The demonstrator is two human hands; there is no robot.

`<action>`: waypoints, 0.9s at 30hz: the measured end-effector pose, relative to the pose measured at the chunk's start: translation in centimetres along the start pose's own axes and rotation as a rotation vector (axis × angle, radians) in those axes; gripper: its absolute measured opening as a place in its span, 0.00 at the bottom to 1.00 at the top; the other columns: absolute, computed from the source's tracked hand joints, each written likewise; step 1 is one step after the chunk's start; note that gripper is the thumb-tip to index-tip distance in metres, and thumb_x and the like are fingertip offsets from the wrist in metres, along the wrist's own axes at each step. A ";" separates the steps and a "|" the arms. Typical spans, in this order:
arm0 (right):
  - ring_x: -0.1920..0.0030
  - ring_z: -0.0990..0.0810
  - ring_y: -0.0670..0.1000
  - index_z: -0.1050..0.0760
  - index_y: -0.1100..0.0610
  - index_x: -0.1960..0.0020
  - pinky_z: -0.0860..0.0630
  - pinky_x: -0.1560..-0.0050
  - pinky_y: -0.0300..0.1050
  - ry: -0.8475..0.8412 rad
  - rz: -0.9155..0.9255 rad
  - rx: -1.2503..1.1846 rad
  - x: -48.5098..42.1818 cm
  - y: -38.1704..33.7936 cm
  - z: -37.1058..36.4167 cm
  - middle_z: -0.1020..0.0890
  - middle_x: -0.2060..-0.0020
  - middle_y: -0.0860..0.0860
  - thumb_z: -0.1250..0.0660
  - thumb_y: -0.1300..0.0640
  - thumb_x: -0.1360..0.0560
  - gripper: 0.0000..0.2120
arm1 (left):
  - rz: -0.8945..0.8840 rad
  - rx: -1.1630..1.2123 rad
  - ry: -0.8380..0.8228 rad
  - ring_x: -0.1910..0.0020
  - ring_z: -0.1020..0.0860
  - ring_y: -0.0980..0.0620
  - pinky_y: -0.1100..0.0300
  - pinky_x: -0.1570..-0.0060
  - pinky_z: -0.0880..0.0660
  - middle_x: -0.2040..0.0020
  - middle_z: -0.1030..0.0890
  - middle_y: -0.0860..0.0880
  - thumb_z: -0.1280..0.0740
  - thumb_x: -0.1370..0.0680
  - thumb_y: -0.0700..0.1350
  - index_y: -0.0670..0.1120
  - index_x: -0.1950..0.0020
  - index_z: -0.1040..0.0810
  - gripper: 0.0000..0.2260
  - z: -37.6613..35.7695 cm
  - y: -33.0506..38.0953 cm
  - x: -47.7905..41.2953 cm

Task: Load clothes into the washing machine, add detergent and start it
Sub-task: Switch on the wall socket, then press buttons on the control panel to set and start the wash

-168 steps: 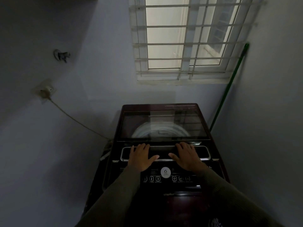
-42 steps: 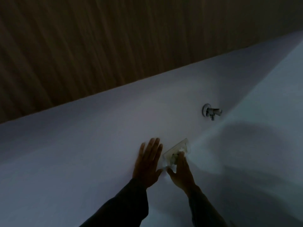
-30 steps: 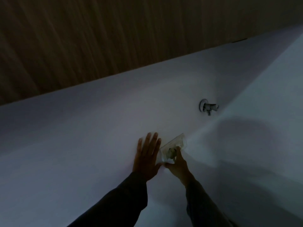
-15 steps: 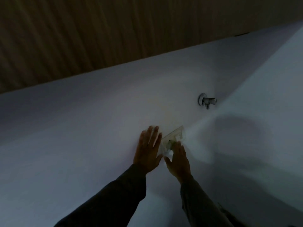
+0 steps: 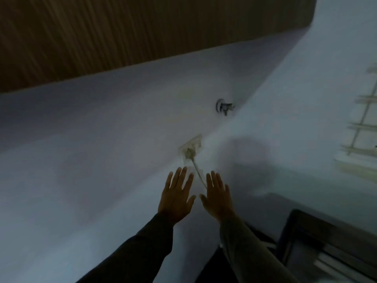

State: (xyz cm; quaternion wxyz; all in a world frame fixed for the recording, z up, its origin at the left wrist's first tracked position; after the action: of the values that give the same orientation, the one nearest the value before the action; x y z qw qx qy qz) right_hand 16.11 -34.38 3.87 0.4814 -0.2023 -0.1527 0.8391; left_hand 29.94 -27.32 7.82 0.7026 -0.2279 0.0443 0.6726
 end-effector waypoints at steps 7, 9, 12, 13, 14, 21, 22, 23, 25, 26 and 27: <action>0.21 0.57 0.56 0.57 0.55 0.20 0.48 0.24 0.60 0.001 -0.093 0.088 8.0 2.6 0.9 0.56 0.20 0.55 0.42 0.44 0.20 0.37 | -0.062 0.135 -0.043 0.24 0.38 0.40 0.41 0.28 0.44 0.23 0.36 0.39 0.45 0.21 0.60 0.43 0.24 0.34 0.30 0.3 6.5 4.6; 0.21 0.57 0.56 0.57 0.55 0.20 0.49 0.24 0.59 -0.019 -0.129 0.110 10.7 3.5 1.3 0.56 0.20 0.55 0.42 0.44 0.20 0.37 | -0.079 0.186 -0.055 0.24 0.37 0.40 0.41 0.27 0.43 0.24 0.36 0.39 0.45 0.20 0.60 0.43 0.24 0.34 0.30 0.3 8.7 6.2; 0.21 0.57 0.56 0.56 0.57 0.20 0.49 0.24 0.59 -0.038 -0.186 0.118 15.2 5.0 2.1 0.55 0.20 0.55 0.41 0.46 0.20 0.36 | -0.119 0.274 -0.049 0.27 0.33 0.39 0.39 0.29 0.36 0.27 0.31 0.38 0.42 0.21 0.58 0.42 0.27 0.29 0.28 0.7 12.1 9.1; 0.21 0.56 0.55 0.55 0.57 0.20 0.49 0.24 0.59 -0.041 -0.203 0.121 16.6 5.6 2.3 0.54 0.20 0.55 0.41 0.46 0.20 0.36 | -0.125 0.299 -0.057 0.28 0.31 0.38 0.40 0.31 0.33 0.28 0.29 0.39 0.41 0.22 0.58 0.42 0.28 0.28 0.28 0.9 13.2 10.2; 0.21 0.56 0.55 0.53 0.57 0.20 0.48 0.25 0.59 -0.039 -0.220 0.127 18.0 6.3 2.5 0.53 0.20 0.55 0.41 0.46 0.20 0.35 | -0.129 0.322 -0.073 0.30 0.30 0.39 0.40 0.31 0.32 0.29 0.28 0.39 0.41 0.23 0.58 0.43 0.29 0.27 0.27 1.0 14.3 11.2; 0.20 0.55 0.55 0.52 0.59 0.20 0.46 0.24 0.59 -0.022 -0.348 0.144 27.3 9.7 4.3 0.53 0.20 0.56 0.42 0.44 0.19 0.35 | -0.114 0.534 -0.199 0.32 0.28 0.41 0.43 0.32 0.31 0.30 0.27 0.43 0.45 0.20 0.61 0.46 0.27 0.29 0.27 1.3 20.1 19.7; 0.20 0.55 0.55 0.52 0.60 0.20 0.45 0.24 0.59 -0.007 -0.350 0.140 28.5 9.8 4.5 0.52 0.20 0.57 0.43 0.44 0.19 0.35 | -0.111 0.559 -0.232 0.30 0.29 0.42 0.44 0.30 0.33 0.28 0.28 0.44 0.49 0.19 0.63 0.47 0.25 0.31 0.29 1.2 20.5 20.8; 0.21 0.54 0.56 0.51 0.61 0.20 0.43 0.25 0.58 0.009 -0.352 0.137 29.6 9.9 4.7 0.51 0.21 0.58 0.43 0.44 0.19 0.35 | -0.115 0.581 -0.273 0.28 0.32 0.44 0.46 0.28 0.37 0.26 0.31 0.45 0.53 0.19 0.65 0.49 0.23 0.35 0.31 1.2 20.9 21.9; 0.21 0.51 0.56 0.48 0.61 0.21 0.41 0.25 0.57 0.043 -0.367 0.116 31.7 9.9 4.7 0.48 0.21 0.58 0.41 0.45 0.19 0.34 | -0.135 0.652 -0.353 0.24 0.38 0.47 0.49 0.24 0.44 0.22 0.38 0.48 0.61 0.22 0.70 0.52 0.21 0.41 0.36 0.9 21.6 23.9; 0.21 0.50 0.56 0.46 0.61 0.21 0.40 0.25 0.57 0.055 -0.370 0.099 32.6 9.8 4.6 0.47 0.21 0.58 0.40 0.46 0.19 0.33 | -0.137 0.694 -0.381 0.23 0.41 0.49 0.49 0.23 0.46 0.20 0.42 0.50 0.63 0.24 0.71 0.54 0.21 0.44 0.37 0.7 21.7 24.9; 0.21 0.48 0.57 0.45 0.61 0.22 0.40 0.25 0.57 0.065 -0.368 0.087 33.6 9.6 4.5 0.46 0.21 0.58 0.40 0.46 0.19 0.33 | -0.131 0.733 -0.402 0.22 0.43 0.51 0.50 0.23 0.47 0.19 0.46 0.52 0.64 0.25 0.72 0.56 0.20 0.46 0.37 0.4 21.8 25.7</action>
State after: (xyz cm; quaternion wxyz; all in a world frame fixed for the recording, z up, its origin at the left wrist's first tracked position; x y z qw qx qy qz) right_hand -8.51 -10.14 -3.04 0.6398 -0.1770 -0.1351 0.7356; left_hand 11.12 -3.56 -6.95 0.7731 0.1704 0.1283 0.5973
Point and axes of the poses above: each hand's wrist, its own x-axis away from the middle knuckle, its own z-axis out of the back of the hand, y = z × x, the point moved 3 cm from there along -x, towards the middle knuckle
